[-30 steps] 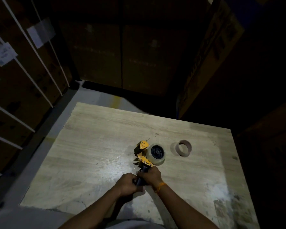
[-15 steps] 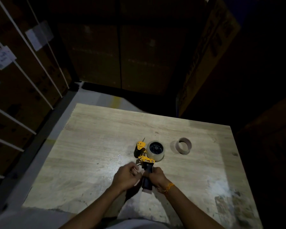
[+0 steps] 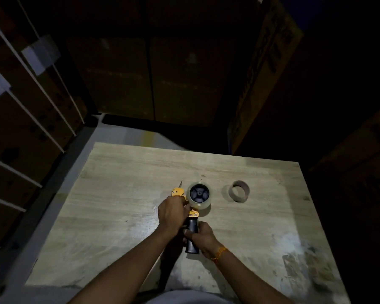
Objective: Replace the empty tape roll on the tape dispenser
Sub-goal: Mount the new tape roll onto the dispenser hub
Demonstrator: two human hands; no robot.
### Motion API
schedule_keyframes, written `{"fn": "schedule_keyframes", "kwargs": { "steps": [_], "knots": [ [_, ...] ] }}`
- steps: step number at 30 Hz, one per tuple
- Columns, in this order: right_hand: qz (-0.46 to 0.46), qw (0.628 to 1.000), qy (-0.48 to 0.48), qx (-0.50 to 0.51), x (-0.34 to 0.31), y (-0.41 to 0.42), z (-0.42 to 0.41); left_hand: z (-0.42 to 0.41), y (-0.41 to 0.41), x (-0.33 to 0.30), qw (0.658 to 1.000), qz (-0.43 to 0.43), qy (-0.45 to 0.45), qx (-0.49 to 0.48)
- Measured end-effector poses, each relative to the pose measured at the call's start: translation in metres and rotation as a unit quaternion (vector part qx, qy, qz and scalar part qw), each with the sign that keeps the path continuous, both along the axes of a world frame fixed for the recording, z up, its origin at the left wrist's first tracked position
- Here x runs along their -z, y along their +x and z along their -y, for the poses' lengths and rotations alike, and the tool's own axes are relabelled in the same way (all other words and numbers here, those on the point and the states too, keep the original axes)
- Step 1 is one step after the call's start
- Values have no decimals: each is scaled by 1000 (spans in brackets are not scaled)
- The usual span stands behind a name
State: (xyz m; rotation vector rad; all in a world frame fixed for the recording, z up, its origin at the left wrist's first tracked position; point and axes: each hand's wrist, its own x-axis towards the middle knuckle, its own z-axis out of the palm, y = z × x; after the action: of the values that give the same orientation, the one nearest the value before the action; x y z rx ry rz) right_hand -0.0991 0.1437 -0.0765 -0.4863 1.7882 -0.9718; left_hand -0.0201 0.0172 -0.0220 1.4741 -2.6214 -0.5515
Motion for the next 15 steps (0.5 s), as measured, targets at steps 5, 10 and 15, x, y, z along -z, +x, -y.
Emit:
{"fn": "schedule_keyframes", "kwargs": {
  "steps": [5, 10, 15],
  "knots": [
    [-21, 1000, 0, 11, 5, -1, 1, 3, -11, -10, 998, 48, -19, -18],
    [-26, 1000, -16, -7, -5, 1, 3, 10, -15, -15, 998, 59, -4, -18],
    [-9, 999, -35, -2, -13, -1, 8, 22, -18, -22, 999, 52, 12, -9]
  ]
}}
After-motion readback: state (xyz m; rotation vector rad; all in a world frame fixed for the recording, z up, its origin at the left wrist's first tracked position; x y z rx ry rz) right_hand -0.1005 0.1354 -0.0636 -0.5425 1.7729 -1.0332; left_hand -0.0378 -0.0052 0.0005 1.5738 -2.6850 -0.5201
